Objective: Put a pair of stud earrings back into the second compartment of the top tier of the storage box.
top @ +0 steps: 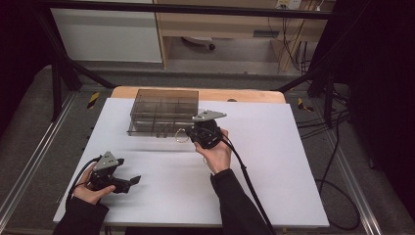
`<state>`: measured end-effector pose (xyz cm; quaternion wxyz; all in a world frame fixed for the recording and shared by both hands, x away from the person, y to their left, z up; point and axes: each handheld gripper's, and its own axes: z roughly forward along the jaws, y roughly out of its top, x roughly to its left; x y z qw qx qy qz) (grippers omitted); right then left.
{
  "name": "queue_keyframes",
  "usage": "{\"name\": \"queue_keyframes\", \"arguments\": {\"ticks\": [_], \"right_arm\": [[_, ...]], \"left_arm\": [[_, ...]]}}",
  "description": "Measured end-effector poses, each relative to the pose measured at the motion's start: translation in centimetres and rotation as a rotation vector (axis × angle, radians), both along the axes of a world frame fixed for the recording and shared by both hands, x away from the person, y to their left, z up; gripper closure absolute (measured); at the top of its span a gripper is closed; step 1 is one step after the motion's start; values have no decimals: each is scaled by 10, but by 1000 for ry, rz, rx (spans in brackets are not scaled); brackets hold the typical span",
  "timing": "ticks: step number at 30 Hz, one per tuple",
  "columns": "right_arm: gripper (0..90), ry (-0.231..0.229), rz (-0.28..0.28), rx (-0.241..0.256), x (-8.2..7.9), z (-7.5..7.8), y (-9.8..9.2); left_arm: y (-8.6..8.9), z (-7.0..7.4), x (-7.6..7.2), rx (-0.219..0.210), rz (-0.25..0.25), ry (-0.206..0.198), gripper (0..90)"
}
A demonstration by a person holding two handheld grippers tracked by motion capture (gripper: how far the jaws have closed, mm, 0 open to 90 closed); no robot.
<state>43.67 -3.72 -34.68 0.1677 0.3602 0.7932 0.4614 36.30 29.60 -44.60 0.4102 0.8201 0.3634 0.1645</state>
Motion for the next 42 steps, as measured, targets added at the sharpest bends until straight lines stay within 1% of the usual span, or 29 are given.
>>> {"name": "queue_keyframes", "arguments": {"ticks": [8,15,27,40,42], "right_arm": [[876,-10,-5,-6,6,3,10],[876,-12,-4,3,11,5,19],[875,-16,-13,1,19,4,35],[875,-27,-39,-2,34,5,50],[875,-26,-41,-10,36,4,53]], "left_arm": [[-1,0,0,1,-3,1,39],[0,0,0,0,-2,1,39],[0,0,0,-1,-4,2,38],[0,0,0,-2,-4,2,39],[0,0,0,-2,-4,2,39]]}}
